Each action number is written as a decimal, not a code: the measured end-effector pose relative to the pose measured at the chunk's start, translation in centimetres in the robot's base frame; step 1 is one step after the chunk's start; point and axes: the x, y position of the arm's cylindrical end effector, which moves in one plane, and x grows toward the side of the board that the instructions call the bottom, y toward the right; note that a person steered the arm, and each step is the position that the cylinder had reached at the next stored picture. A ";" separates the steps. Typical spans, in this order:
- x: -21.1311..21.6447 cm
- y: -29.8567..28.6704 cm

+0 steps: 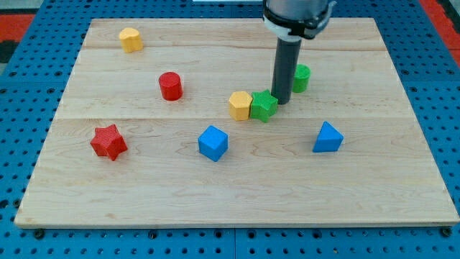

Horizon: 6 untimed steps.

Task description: Move the red star to the top center

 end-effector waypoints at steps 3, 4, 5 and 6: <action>11.2 -3.3; 15.4 -7.4; 13.0 -20.6; 9.4 -26.4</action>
